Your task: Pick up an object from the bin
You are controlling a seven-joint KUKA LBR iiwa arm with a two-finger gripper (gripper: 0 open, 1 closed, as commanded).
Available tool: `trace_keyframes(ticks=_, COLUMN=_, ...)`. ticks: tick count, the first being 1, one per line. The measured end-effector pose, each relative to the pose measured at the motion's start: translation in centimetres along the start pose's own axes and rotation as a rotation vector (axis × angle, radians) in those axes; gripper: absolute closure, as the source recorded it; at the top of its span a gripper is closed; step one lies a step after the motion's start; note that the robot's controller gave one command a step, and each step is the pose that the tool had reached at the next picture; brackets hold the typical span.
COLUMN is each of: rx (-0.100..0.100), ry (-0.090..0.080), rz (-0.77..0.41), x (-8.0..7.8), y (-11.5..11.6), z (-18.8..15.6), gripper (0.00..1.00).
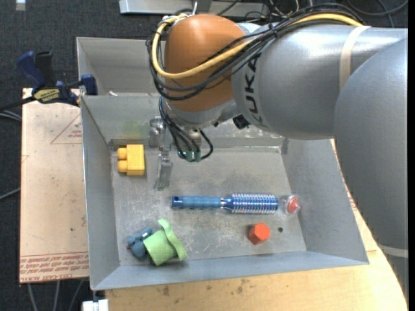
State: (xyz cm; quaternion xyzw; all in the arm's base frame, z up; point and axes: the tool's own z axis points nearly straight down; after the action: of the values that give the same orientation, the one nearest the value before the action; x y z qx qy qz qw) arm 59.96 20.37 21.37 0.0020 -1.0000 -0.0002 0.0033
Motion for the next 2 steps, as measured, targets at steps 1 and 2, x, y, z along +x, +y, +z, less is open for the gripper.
trace_keyframes(ticks=1, rx=0.002, ry=-0.001, rz=0.111, x=5.5, y=-4.3, z=3.0, gripper=0.0)
trace_keyframes(ticks=2, rx=0.004, ry=-0.002, rz=0.019, x=7.7, y=-11.0, z=6.8, gripper=0.0)
